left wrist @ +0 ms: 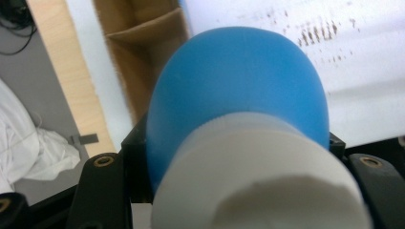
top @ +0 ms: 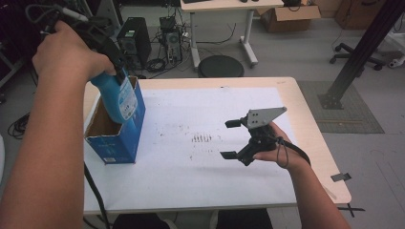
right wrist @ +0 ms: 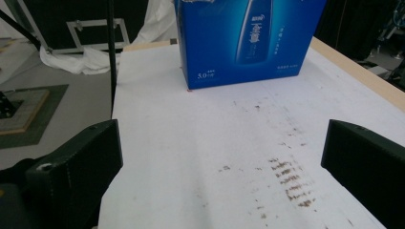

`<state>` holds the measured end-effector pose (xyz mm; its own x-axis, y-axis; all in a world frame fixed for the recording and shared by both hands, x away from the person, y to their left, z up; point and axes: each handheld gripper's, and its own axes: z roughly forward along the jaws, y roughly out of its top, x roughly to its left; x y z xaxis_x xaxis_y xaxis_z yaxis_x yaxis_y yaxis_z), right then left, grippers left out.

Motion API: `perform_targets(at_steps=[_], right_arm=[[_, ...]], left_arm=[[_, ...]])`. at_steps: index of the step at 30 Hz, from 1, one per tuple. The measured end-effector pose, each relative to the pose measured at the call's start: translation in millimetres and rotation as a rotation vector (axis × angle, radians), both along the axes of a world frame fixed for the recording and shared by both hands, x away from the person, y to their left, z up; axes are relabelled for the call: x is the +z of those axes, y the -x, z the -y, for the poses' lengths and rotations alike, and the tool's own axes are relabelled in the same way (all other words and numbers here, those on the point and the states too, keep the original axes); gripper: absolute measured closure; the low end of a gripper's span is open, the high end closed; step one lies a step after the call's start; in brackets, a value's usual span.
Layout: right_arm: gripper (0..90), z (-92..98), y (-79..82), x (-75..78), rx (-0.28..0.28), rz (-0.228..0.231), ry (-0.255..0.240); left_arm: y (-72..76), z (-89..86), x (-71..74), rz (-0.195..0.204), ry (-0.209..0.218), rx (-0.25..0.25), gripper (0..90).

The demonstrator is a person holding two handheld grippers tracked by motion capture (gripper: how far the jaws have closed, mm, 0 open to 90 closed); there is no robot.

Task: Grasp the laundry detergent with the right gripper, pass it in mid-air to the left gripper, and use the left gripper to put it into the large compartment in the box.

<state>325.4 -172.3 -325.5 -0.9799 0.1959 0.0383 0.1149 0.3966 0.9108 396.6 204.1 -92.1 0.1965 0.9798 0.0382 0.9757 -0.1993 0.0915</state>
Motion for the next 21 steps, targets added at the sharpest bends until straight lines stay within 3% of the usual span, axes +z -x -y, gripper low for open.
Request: perform_targets(at_steps=[8,17,21], right_arm=[[0.4,3.2,-7.8,8.3,-0.012,-0.008,0.056],[0.7,7.4,-10.1,15.7,-0.015,0.0,0.149],[0.8,9.9,-9.6,18.1,-0.017,0.0,0.163]], left_arm=[[-8.8,-23.4,7.1,0.001,-0.004,0.08,38.3],[-16.9,-45.3,-1.6,-0.012,-0.004,0.135,38.2],[-19.5,-49.6,-7.1,-0.019,-0.002,0.157,38.2]])
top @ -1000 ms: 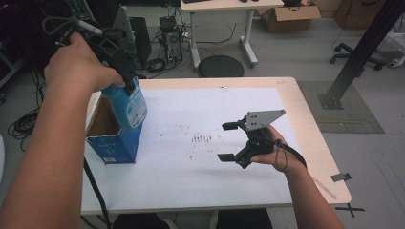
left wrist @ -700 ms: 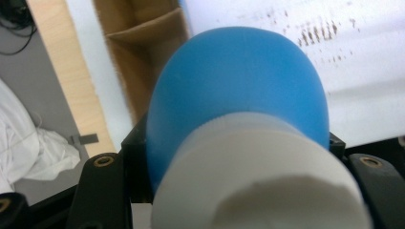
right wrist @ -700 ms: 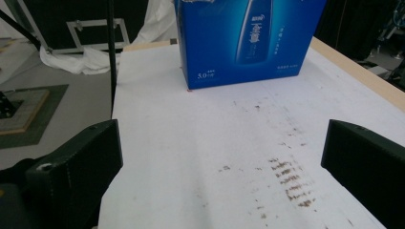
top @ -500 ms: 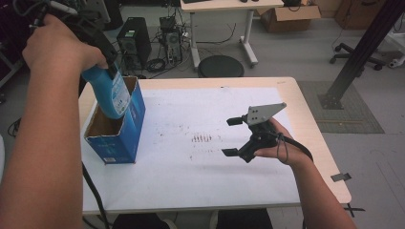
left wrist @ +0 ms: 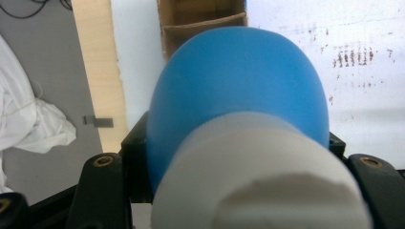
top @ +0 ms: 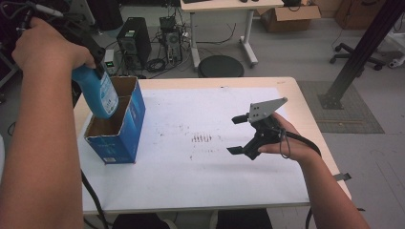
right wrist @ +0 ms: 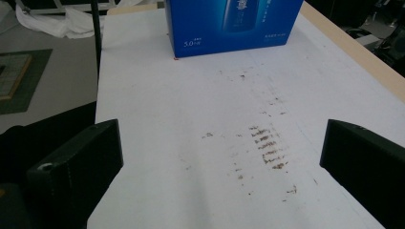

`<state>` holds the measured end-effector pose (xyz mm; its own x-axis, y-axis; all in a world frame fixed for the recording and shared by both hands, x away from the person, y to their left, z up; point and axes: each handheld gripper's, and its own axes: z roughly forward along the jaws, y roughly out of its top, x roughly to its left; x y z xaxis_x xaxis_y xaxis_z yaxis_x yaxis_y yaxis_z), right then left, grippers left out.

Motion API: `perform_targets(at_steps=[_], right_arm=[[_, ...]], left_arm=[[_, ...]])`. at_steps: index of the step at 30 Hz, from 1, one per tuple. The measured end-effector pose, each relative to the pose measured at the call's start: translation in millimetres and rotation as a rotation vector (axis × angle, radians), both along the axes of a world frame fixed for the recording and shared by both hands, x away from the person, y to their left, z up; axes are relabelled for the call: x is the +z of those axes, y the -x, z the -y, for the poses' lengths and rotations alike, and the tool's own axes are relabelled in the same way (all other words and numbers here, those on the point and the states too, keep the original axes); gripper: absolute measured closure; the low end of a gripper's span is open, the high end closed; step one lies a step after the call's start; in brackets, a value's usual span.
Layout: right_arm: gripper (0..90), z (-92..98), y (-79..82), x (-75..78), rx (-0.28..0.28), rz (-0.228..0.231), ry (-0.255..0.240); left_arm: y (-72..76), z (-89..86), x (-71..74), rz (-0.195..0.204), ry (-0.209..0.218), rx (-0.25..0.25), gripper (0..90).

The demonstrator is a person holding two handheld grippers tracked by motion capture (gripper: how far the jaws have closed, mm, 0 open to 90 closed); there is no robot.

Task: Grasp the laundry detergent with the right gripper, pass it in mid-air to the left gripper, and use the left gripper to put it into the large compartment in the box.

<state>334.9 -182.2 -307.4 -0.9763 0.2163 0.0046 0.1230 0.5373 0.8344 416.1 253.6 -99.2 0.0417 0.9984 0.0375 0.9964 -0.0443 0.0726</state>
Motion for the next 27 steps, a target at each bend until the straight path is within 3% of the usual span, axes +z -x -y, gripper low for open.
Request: perform_targets(at_steps=[8,27], right_arm=[[1.0,3.0,-0.7,-4.1,-0.007,-0.009,0.01],[1.0,3.3,-0.7,-9.3,-0.006,-0.02,0.0]], left_arm=[[-5.7,-4.8,-13.1,-0.016,0.005,0.039,38.2],[-10.1,-9.9,-46.9,-0.047,0.008,0.048,38.2]])
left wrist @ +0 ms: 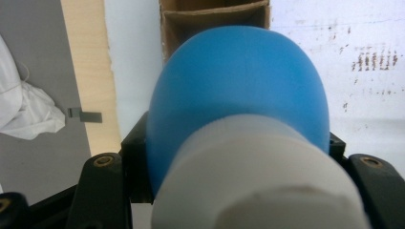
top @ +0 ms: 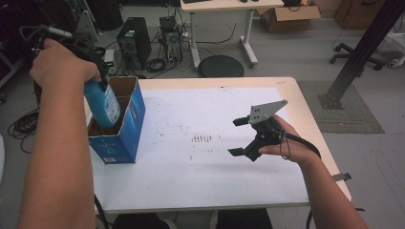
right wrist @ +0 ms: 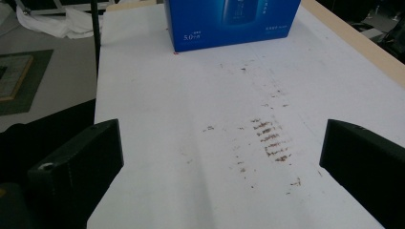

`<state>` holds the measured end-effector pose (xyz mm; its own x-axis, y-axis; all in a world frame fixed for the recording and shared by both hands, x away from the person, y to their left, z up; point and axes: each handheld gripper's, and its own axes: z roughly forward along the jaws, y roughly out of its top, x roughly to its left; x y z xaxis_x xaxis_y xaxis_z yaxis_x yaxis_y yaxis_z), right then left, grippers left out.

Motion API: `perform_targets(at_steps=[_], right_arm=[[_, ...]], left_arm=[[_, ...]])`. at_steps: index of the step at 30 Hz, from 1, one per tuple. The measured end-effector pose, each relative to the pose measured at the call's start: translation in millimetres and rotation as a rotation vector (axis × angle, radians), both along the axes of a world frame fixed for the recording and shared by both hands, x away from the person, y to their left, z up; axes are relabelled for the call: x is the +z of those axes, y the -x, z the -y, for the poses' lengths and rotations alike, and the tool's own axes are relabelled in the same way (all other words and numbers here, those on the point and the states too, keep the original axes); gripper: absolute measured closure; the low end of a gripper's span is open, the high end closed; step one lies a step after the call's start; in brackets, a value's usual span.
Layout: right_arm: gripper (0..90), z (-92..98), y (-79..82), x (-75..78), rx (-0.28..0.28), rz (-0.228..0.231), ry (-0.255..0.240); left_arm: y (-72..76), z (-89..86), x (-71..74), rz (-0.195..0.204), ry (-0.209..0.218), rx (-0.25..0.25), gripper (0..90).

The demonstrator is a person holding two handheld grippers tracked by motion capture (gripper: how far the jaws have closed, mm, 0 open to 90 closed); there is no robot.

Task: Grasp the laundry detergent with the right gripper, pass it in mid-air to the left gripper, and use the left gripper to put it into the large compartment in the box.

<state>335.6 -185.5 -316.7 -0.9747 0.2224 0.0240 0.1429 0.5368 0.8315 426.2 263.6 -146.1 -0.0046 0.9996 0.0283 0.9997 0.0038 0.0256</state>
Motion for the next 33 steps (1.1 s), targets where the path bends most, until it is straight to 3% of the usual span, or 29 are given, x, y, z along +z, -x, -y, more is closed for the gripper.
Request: perform_targets(at_steps=[3,22,33], right_arm=[[1.0,0.0,0.2,-0.2,-0.003,0.001,0.0],[1.0,-0.4,2.2,-2.1,-0.002,-0.004,-0.007],[0.9,0.5,2.2,-3.0,-0.006,-0.008,-0.007]], left_arm=[[0.0,-1.1,-7.5,0.009,-0.006,-0.001,38.1],[-1.6,-3.6,-62.7,-0.047,0.02,-0.002,38.2],[-3.8,-2.9,-87.1,-0.067,0.019,0.005,38.2]])
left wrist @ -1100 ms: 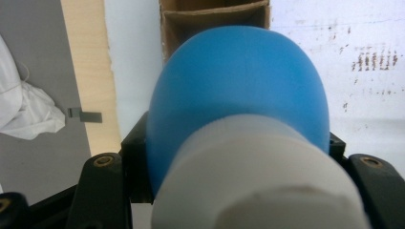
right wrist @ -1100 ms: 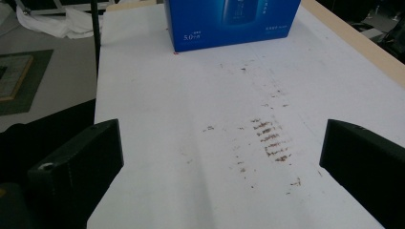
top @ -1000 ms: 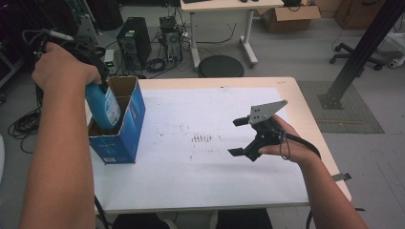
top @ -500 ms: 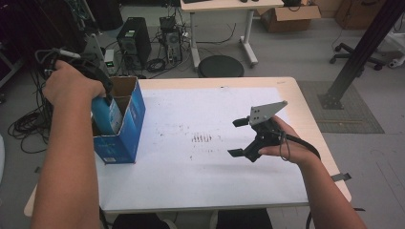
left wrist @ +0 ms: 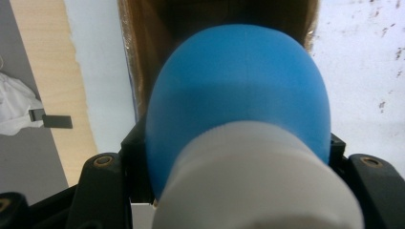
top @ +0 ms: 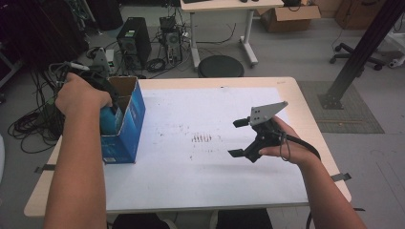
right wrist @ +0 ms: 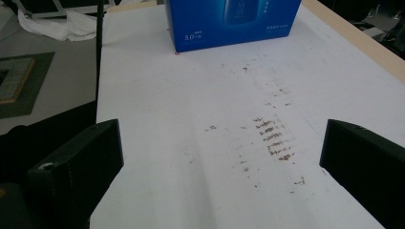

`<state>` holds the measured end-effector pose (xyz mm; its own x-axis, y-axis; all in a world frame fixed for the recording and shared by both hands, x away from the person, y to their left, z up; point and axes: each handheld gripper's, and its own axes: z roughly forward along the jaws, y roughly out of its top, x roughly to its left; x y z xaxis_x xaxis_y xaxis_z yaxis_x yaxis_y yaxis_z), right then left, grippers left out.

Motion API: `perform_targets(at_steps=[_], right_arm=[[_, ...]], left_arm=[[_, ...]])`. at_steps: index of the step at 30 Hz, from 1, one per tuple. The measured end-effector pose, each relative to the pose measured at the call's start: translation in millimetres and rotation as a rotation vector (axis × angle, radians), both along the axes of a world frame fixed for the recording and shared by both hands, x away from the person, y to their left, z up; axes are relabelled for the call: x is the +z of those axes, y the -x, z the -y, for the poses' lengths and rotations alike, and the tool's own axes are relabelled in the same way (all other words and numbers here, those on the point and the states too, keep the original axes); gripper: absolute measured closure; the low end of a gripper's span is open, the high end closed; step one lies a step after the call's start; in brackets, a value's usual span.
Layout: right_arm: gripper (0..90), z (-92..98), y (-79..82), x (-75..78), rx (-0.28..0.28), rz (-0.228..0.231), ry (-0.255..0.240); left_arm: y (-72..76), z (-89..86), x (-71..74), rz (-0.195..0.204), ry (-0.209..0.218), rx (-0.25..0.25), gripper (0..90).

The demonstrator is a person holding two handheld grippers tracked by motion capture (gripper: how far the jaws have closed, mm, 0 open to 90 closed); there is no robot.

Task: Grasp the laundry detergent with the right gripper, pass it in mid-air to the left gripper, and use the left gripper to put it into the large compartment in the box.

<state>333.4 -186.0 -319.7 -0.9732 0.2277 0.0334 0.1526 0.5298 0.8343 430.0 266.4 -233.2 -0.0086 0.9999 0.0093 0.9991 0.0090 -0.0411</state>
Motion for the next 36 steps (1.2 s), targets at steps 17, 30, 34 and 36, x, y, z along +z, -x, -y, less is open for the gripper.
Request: perform_targets(at_steps=[17,30,34,36], right_arm=[[1.0,-3.3,-0.5,-4.3,0.005,-0.007,0.0],[0.9,-3.2,-0.9,-6.3,0.005,-0.013,-0.006],[1.0,-2.0,-0.9,-6.6,0.001,-0.013,-0.008],[1.0,-1.5,-0.9,-6.8,0.003,-0.013,-0.009]], left_arm=[[1.4,-5.1,-33.5,-0.021,0.004,0.007,38.2],[0.8,-4.1,-48.5,-0.043,-0.002,0.0,38.2],[0.3,-4.2,-51.8,-0.052,-0.016,-0.006,38.2],[0.5,-4.4,-54.2,-0.054,-0.017,-0.005,38.2]])
